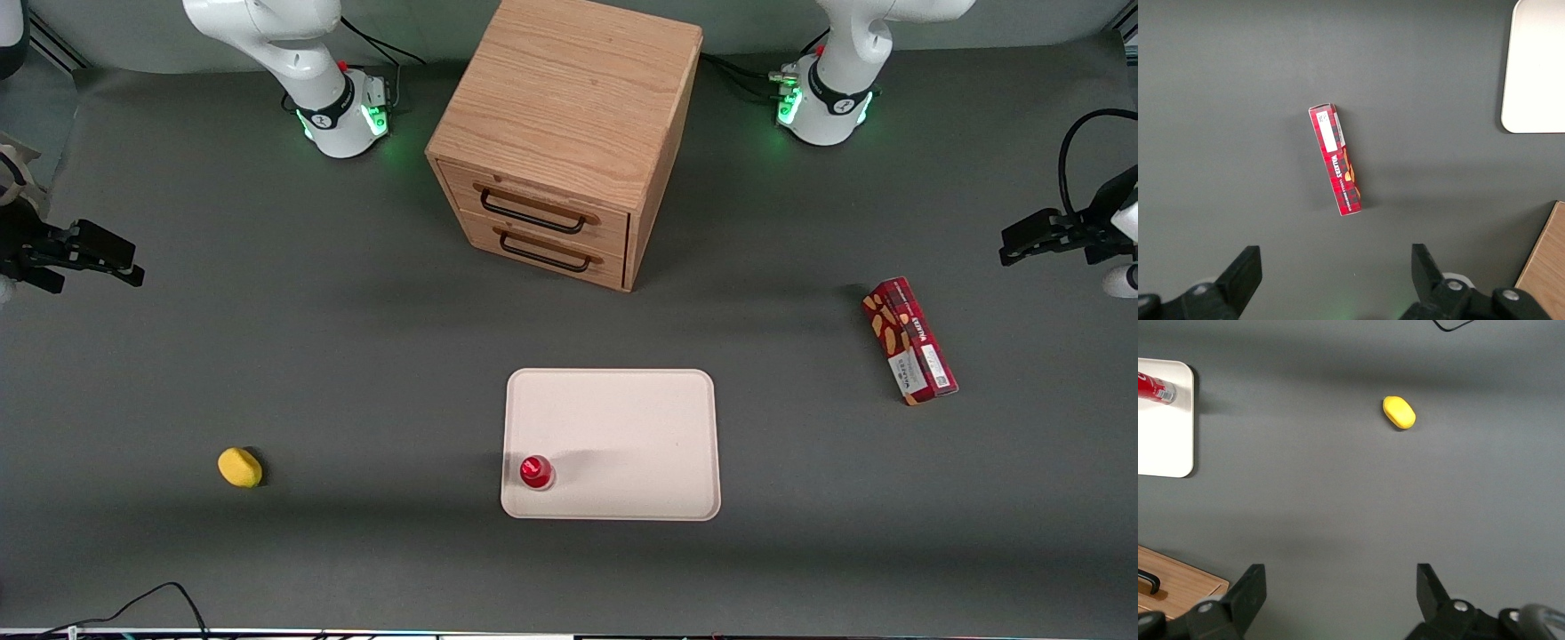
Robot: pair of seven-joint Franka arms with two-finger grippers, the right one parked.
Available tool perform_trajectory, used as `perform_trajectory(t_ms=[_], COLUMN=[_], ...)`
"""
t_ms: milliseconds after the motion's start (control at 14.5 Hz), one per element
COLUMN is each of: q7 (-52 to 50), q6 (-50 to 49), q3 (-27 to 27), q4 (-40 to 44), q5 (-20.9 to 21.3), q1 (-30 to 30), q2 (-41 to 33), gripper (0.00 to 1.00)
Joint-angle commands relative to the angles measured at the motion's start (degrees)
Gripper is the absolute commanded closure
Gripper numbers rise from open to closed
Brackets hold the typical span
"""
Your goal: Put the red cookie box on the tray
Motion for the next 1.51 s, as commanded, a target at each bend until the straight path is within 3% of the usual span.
perform_trajectory(t_ms=[0,825,1031,1444], q7=[1.06,2.72,3.35,-1.21], q6=[-1.97,-8.65,-5.42,11.09], q3=[-3.91,-3.85,-3.76,-3.59], q4=[2.43,6.3,1.4,-14.5], q5=[0.32,0.67,0.94,2.7], q1=[3.65,4.1,4.19,5.24], q2=[1.34,2.48,2.92,2.92], gripper=[0.0,0.0,0.0,0.0])
